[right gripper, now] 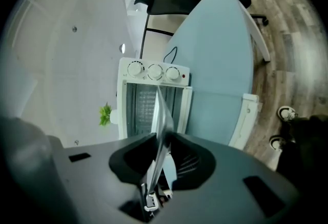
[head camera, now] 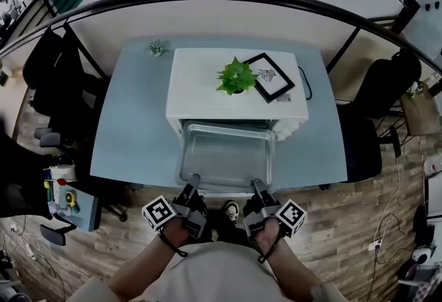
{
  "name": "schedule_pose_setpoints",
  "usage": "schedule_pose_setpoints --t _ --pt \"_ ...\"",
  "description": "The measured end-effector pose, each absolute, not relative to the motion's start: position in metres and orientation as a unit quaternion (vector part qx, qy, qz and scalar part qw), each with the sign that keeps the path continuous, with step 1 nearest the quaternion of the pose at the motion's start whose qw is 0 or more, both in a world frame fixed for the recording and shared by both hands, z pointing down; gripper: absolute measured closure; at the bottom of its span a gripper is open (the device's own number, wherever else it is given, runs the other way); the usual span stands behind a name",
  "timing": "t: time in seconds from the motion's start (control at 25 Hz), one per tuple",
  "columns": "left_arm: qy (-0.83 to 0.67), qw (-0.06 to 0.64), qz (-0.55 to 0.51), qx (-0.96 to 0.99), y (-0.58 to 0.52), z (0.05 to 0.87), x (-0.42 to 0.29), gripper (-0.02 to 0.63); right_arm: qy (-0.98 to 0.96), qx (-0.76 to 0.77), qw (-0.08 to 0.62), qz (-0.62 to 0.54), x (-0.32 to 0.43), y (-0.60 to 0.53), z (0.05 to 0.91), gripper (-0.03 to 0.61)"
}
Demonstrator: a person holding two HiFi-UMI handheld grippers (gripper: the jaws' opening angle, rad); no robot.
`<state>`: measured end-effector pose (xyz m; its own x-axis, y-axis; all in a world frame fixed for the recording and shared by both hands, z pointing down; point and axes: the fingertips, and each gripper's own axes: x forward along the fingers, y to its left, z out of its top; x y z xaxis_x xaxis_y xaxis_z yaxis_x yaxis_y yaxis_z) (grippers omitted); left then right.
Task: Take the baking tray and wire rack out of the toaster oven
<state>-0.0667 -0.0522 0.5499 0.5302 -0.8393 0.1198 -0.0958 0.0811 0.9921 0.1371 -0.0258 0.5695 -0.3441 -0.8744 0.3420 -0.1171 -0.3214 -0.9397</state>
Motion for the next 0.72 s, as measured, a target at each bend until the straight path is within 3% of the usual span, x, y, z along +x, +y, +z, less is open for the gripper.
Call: schedule_pose_setpoints --t 0.4,0.72 --pt "-0.374 0.641 -0.293 0.603 -0.023 0.551 -0.076 0.517 0.509 -0.485 0.253 -0.664 0.124 0.004 0.566 0.488" --pt "-0.427 0.631 -0.306 0.570 0.011 0.558 -0.131 0.517 0.533 -0.440 0.191 -0.697 0.071 0.011 0.575 0.493"
